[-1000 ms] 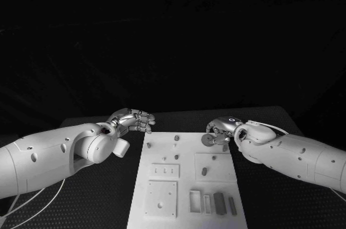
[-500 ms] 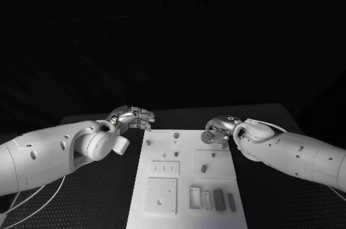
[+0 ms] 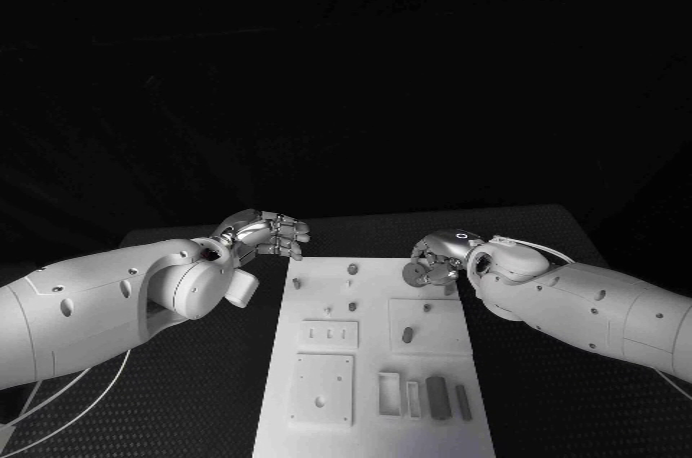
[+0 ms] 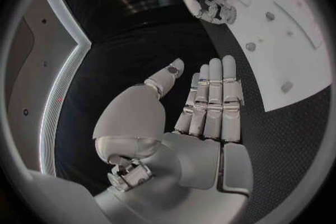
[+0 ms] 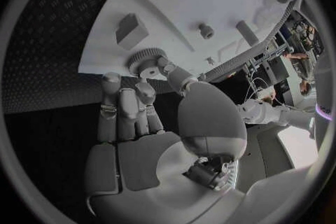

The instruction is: Assemble the parts on the task board

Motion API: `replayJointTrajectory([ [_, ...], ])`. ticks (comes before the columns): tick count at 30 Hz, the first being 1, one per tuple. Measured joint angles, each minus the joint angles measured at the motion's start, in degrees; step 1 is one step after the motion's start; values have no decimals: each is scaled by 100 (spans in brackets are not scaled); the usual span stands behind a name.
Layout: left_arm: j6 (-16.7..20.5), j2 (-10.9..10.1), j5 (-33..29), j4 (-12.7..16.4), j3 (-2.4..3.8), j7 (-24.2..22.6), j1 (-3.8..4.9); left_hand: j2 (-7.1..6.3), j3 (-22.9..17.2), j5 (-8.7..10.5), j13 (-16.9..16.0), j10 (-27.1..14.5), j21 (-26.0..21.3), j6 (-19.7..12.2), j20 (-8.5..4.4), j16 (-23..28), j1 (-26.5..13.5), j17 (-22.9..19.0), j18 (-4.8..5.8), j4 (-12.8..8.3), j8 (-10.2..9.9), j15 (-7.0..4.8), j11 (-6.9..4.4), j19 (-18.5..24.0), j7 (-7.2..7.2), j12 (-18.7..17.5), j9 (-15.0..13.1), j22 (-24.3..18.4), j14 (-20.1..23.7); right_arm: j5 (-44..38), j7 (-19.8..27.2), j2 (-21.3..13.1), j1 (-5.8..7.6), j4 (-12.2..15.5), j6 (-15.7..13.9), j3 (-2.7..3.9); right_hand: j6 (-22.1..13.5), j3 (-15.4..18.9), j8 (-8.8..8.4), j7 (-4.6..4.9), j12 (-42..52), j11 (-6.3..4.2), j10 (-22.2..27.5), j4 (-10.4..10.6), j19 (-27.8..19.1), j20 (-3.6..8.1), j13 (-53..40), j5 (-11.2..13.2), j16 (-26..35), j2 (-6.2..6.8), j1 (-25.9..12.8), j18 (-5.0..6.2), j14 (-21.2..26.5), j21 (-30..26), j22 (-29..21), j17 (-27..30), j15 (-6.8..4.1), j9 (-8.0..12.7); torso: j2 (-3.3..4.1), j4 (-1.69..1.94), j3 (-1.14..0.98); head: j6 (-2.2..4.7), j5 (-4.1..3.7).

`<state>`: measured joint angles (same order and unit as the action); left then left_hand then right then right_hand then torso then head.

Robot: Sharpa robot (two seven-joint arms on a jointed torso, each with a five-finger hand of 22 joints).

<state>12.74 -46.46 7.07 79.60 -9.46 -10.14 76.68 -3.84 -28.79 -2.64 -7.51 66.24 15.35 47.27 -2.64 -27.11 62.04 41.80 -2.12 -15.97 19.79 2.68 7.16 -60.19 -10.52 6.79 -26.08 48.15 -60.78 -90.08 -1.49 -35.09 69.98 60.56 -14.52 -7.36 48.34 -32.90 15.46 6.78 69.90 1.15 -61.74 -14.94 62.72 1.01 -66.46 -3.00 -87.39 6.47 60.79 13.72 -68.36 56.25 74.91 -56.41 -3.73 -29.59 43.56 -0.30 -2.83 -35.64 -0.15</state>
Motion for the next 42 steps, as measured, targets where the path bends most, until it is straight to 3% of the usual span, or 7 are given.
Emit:
replayJointTrajectory([
  [18,-4,-12,0,2,0,17,0,0,0,0,0,0,0,0,0,10,0,18,13,0,0,0,0,0,0,-20,1,2,0,-90,82,25,-24,-76,-54,-1,-32,-32,-29,32,-2,40,22,-111,-10,-11,73,11,-24,-2,2,1,19,9,-1,87,19,38,4,-3,-12,-40,2],
  [22,-4,-12,0,5,0,20,0,0,0,0,0,0,0,0,0,10,0,18,-8,0,0,0,0,0,0,-20,1,7,0,-103,103,24,-26,-77,-57,-1,54,-40,44,-54,24,16,46,-151,-10,-12,99,12,-46,-132,58,0,40,23,-1,87,-2,40,4,-3,-12,-47,7],
  [29,-4,-20,0,10,0,24,0,0,0,0,0,-1,0,0,0,10,0,23,-39,0,0,0,0,0,0,-20,1,6,0,-109,138,22,-25,-78,-33,0,55,-23,189,-55,44,-22,85,-167,-29,-10,158,41,-46,-409,45,1,28,46,4,117,-119,-31,2,0,-9,-54,2],
  [42,-4,-34,0,24,0,26,0,0,0,0,0,-1,0,0,0,32,0,29,-35,0,0,0,-1,0,0,-20,-4,10,0,-272,71,-20,-43,39,-137,-11,55,-14,216,-55,43,-109,42,-176,-59,1,215,34,-68,-574,46,0,26,68,3,91,-179,-28,-1,8,2,-46,-9],
])
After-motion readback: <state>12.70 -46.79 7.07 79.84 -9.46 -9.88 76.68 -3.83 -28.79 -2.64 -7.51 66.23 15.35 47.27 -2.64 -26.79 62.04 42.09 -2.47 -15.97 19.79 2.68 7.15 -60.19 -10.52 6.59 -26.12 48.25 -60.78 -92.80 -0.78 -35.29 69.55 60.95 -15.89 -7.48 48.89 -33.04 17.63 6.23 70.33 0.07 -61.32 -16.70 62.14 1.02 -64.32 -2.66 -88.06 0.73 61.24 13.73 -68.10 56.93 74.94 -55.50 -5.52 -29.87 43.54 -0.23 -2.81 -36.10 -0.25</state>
